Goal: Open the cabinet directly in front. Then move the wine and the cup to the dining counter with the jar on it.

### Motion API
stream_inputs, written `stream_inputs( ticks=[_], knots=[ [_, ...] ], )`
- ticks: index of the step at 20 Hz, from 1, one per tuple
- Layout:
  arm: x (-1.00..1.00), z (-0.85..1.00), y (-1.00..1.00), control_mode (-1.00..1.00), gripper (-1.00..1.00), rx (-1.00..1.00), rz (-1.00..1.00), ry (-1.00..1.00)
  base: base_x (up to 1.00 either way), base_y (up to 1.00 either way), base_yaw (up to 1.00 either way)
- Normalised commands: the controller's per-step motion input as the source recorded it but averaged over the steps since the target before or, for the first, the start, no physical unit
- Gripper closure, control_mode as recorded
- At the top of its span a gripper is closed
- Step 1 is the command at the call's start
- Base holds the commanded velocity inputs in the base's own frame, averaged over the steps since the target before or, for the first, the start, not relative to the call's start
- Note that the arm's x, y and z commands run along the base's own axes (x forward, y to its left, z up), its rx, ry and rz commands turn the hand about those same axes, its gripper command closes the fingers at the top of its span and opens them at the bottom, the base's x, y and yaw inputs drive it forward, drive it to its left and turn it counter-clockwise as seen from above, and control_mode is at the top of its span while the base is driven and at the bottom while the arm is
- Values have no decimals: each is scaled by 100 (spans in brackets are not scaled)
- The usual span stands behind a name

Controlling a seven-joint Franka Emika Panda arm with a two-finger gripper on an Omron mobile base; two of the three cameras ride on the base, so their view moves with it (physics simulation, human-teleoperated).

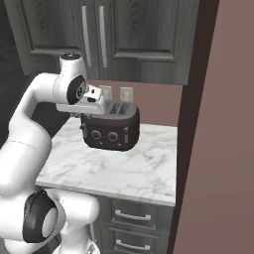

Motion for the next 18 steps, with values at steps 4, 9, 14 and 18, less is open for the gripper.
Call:
stream_inputs(
  ticks=[4,9,14,18],
  knots=[
    [-24,2,0,-100,-100,1,1,-10,0,0,0],
    [-95,57,-3,-100,-100,15,12,-65,0,0,0],
    [-97,63,-20,-100,-100,19,8,-68,0,0,0],
    [-61,39,-3,-100,-100,9,4,-50,0,0,0]
  ],
)
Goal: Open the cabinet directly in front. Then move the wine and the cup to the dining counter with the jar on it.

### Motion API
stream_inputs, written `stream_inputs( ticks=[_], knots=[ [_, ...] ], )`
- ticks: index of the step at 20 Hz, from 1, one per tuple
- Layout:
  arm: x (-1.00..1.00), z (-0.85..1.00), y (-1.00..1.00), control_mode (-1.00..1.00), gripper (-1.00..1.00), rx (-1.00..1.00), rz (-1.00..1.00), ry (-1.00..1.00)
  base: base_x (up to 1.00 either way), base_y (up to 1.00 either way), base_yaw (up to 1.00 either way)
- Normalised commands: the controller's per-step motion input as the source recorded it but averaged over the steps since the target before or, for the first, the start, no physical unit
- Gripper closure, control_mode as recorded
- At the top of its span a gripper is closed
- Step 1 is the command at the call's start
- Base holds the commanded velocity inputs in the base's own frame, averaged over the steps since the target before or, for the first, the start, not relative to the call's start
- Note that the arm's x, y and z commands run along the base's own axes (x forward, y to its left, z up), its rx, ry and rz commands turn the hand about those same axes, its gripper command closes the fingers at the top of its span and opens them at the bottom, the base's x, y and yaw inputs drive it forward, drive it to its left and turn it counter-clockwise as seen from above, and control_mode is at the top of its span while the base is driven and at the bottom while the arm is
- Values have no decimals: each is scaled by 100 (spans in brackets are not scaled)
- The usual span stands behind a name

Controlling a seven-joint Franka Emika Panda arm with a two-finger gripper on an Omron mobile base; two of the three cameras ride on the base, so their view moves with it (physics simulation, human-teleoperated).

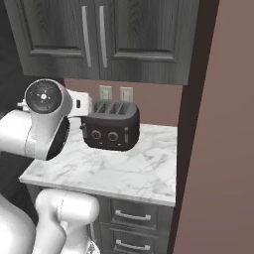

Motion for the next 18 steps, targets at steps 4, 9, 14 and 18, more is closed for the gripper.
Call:
stream_inputs(
  ticks=[4,9,14,18],
  knots=[
    [-58,32,0,-100,-100,7,1,-46,0,0,0],
    [-8,6,0,-100,-100,2,0,-10,0,0,0],
    [-24,48,0,-100,-100,2,0,-30,0,0,0],
    [-24,66,0,-100,-100,6,1,-41,0,0,0]
  ],
)
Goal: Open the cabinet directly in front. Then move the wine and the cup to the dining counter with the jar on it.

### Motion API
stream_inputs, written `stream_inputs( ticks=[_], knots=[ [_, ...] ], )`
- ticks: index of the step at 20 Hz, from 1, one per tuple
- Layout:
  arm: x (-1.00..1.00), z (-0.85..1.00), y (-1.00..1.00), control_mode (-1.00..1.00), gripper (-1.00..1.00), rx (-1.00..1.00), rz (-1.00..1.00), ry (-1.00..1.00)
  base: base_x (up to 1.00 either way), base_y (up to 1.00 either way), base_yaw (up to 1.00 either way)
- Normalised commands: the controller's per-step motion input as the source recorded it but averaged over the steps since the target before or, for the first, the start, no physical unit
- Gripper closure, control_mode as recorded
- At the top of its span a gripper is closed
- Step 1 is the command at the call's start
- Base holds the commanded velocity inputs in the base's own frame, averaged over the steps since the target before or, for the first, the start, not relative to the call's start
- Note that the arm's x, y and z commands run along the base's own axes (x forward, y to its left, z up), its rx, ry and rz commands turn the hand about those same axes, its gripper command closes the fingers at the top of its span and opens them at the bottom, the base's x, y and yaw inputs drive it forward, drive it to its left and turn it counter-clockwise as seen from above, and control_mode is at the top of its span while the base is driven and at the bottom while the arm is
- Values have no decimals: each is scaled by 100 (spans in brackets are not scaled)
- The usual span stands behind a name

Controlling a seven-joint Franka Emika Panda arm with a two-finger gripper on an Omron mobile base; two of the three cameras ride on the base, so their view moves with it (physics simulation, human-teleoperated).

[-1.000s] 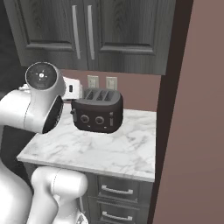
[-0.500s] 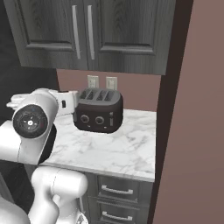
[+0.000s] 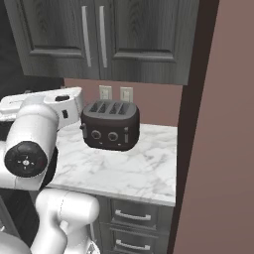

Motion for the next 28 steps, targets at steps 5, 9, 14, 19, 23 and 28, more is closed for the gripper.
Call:
stream_inputs(
  ticks=[5,9,14,19,23,28],
  knots=[
    [-5,36,2,-100,-100,2,1,-27,0,0,0],
    [21,15,32,-100,-100,0,0,-2,0,0,0],
    [49,27,35,-100,-100,0,0,0,0,0,0],
    [74,33,4,-100,-100,0,0,7,0,0,0],
    [73,19,-2,-100,-100,0,-2,13,0,0,0],
    [74,0,0,-100,-100,0,0,8,0,0,0]
  ],
)
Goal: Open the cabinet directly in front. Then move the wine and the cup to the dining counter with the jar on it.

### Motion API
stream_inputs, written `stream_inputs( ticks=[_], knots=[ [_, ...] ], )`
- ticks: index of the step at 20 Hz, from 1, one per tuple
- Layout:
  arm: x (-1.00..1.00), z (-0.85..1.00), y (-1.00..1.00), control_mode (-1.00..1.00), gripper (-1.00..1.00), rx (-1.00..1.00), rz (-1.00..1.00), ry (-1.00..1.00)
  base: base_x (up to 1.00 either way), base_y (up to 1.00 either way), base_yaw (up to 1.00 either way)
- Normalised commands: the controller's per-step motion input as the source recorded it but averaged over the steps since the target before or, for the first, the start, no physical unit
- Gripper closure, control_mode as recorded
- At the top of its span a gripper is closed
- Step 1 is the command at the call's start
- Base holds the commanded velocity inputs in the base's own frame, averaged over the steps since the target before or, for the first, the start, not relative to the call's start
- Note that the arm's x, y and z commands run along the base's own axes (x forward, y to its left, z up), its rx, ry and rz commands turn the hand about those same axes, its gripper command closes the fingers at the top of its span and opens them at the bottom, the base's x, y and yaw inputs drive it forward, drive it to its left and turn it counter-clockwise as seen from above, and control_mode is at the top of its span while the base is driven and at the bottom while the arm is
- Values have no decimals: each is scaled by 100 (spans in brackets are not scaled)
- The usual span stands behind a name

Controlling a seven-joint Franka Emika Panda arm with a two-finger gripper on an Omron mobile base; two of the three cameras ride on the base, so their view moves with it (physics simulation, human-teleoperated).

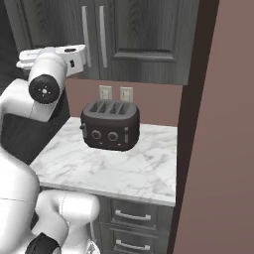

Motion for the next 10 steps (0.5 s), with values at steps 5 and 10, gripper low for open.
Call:
stream_inputs(
  ticks=[5,10],
  knots=[
    [83,0,-16,-100,-100,3,0,10,0,0,0],
    [81,0,-16,-100,-100,3,0,4,0,0,0]
  ],
)
